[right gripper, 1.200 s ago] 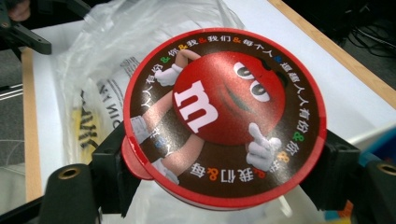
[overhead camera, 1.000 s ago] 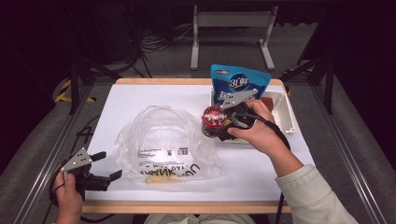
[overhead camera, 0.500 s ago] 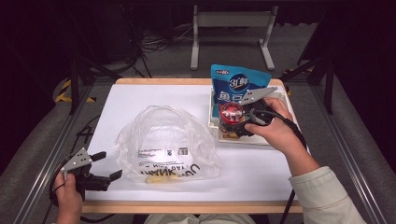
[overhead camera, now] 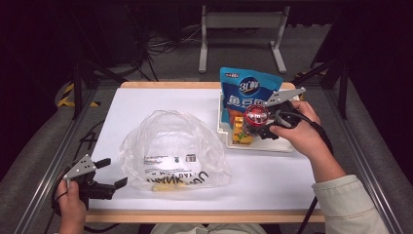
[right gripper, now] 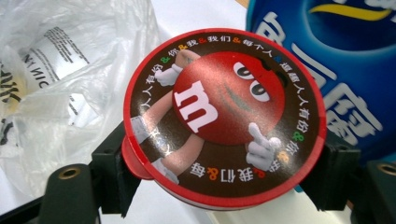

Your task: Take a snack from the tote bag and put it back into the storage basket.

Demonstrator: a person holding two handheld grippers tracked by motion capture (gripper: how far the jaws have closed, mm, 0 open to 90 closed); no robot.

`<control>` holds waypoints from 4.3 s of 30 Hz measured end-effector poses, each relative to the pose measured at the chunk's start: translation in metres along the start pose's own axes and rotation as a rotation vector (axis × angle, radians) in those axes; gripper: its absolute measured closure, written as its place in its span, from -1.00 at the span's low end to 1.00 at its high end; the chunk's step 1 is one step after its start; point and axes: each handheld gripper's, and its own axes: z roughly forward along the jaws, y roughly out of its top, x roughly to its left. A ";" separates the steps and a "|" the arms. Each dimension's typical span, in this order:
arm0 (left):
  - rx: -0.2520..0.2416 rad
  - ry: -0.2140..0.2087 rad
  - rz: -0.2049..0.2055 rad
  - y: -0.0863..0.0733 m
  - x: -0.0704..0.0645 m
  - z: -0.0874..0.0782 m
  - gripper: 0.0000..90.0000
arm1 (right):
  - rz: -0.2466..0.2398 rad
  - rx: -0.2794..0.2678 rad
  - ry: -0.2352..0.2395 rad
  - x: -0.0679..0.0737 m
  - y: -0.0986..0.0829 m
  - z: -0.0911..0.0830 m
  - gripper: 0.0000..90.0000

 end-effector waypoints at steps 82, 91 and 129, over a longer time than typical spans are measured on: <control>-0.004 0.021 -0.008 -0.005 -0.001 -0.006 -0.97 | 0.045 0.140 -0.048 -0.068 -0.075 0.049 -0.43; -0.001 0.019 -0.011 -0.005 -0.001 -0.006 -0.97 | 0.044 0.158 -0.047 -0.069 -0.080 0.055 -0.43; -0.003 0.018 -0.008 -0.005 -0.001 -0.006 -0.97 | 0.013 0.248 -0.041 -0.075 -0.087 0.069 -0.60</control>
